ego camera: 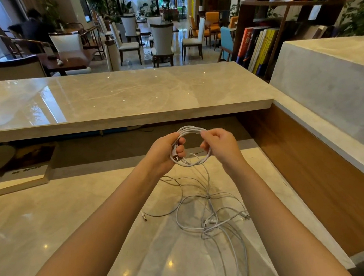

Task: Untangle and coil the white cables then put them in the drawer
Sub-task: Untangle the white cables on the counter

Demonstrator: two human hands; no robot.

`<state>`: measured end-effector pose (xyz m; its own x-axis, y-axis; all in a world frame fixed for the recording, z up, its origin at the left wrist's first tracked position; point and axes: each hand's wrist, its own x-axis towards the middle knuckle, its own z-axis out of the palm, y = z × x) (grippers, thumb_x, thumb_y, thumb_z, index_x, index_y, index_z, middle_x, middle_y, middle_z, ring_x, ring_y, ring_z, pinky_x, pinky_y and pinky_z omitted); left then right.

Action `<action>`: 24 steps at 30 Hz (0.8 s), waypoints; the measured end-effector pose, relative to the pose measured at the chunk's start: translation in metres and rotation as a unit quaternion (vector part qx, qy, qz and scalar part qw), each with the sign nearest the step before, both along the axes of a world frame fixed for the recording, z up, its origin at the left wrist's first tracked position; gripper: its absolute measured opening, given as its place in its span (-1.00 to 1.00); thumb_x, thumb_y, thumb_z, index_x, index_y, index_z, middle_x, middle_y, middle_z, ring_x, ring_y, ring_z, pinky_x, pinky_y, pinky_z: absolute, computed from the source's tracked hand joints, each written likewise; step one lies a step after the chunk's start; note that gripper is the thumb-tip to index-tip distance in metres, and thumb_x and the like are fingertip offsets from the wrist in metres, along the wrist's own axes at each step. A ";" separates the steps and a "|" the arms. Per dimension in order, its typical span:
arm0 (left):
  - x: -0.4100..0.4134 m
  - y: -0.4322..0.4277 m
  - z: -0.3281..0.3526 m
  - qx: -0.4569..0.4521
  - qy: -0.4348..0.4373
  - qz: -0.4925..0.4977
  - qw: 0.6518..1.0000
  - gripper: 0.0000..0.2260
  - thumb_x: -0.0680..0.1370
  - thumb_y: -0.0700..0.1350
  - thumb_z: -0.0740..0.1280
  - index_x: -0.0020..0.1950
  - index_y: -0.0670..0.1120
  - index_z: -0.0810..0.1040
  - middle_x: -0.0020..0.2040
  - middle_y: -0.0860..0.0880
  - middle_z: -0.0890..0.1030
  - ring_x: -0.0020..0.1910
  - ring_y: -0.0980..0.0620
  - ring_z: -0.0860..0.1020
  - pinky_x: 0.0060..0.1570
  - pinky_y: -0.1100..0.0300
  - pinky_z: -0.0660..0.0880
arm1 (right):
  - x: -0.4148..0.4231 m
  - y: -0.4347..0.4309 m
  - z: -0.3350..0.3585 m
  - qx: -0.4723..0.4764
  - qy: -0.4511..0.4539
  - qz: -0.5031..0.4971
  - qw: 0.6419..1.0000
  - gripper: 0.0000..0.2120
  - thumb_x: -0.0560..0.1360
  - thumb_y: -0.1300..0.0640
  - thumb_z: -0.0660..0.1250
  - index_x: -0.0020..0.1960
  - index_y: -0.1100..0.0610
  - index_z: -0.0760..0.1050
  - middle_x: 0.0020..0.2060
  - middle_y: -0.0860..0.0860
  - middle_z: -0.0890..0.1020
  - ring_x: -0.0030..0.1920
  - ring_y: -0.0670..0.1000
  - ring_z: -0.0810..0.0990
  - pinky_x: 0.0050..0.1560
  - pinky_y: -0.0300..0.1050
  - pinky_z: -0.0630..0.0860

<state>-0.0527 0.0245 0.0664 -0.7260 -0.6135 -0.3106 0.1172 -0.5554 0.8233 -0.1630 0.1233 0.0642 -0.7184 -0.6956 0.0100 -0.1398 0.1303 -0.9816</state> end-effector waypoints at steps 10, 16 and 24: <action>-0.004 0.010 -0.013 -0.389 -0.148 0.102 0.903 -0.69 0.63 -0.18 0.13 0.38 -0.10 0.39 -0.04 -0.03 0.59 -0.23 0.10 0.61 -0.25 0.34 0.58 | 0.002 -0.020 -0.016 0.048 0.126 -0.089 0.987 -0.77 0.61 0.05 0.14 0.09 0.15 0.49 -0.16 0.05 0.57 -0.19 -0.03 0.51 -0.33 -0.25 0.38; 0.002 0.002 -0.014 -0.334 -0.147 0.248 0.897 -0.76 0.64 -0.16 0.09 0.26 -0.10 0.43 -0.01 -0.08 0.61 -0.13 0.04 0.63 -0.17 0.17 0.60 | 0.001 -0.018 -0.022 0.025 0.119 -0.074 0.990 -0.72 0.63 0.11 0.06 0.01 0.19 0.51 -0.31 0.03 0.46 -0.33 -0.05 0.39 -0.37 -0.19 0.28; 0.018 -0.014 -0.005 -0.086 -0.113 0.054 0.988 -0.77 0.60 -0.19 0.18 0.20 -0.23 0.51 -0.12 -0.14 0.68 -0.36 0.05 0.60 -0.35 0.22 0.57 | 0.010 -0.010 -0.020 -0.045 0.131 0.056 0.989 -0.81 0.61 0.09 0.14 0.06 0.02 0.53 -0.36 -0.08 0.48 -0.38 -0.16 0.39 -0.41 -0.33 0.33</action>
